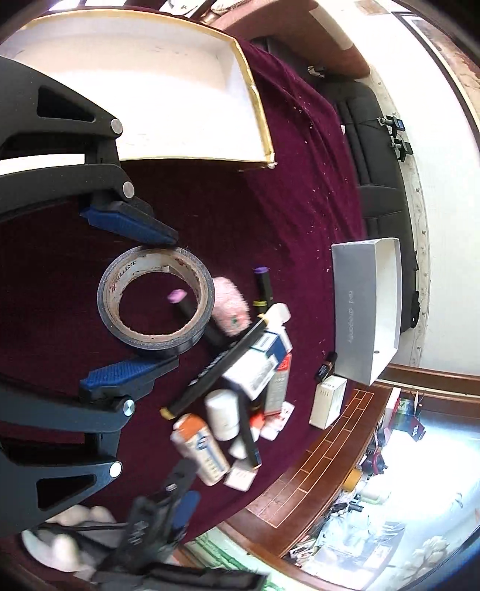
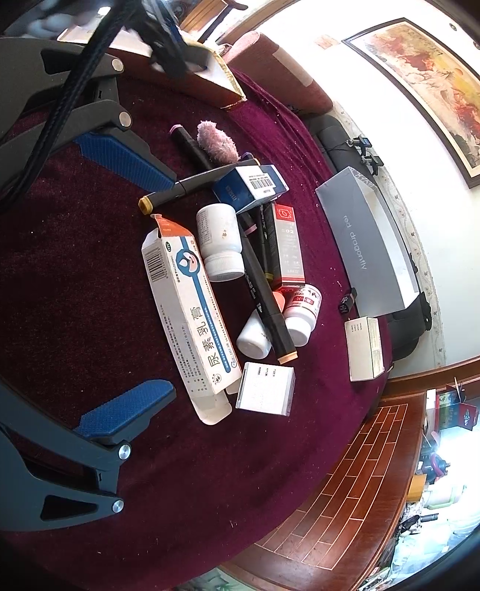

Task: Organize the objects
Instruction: 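Grasp the blue barcode medicine box with the right gripper while left holds tape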

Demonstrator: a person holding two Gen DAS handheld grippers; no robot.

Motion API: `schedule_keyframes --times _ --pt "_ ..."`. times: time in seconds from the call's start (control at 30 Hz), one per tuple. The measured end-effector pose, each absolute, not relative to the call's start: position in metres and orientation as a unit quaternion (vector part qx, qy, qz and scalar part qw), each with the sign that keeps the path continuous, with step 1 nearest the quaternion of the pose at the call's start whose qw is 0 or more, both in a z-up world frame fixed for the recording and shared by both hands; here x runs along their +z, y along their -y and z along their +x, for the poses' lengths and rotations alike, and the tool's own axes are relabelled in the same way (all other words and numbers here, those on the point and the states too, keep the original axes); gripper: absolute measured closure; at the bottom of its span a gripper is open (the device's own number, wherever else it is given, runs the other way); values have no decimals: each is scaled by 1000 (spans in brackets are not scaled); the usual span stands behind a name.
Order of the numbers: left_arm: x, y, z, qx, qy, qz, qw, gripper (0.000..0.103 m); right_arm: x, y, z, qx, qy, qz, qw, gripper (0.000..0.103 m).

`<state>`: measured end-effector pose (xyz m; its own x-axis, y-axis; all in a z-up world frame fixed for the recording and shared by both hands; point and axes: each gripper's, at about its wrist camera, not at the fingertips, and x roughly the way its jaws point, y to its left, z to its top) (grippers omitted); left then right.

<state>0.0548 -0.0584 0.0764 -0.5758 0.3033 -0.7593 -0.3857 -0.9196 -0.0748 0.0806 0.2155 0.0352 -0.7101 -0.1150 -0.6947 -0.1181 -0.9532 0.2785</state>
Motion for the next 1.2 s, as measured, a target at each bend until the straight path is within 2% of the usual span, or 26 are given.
schedule_keyframes --times 0.33,0.53,0.67,0.73,0.8,1.03,1.2 --pt "66 84 85 886 2 -413 211 49 46 -204 83 912 -106 -394 29 0" --pt "83 116 105 896 41 -397 195 49 113 -183 76 922 -93 -373 -48 0" --pt "91 132 120 898 64 -389 196 49 123 -160 27 900 -97 -416 -87 1" --pt "96 142 127 902 64 -382 191 49 115 -147 0 890 -67 -446 -70 9" --pt "98 153 131 905 62 -379 184 49 106 -141 -17 877 -63 -472 -66 24" --pt "87 177 124 901 75 -390 174 49 87 -118 -49 865 10 -500 -32 25" --pt "77 184 115 897 84 -399 172 49 71 -116 -69 852 16 -523 -26 43"
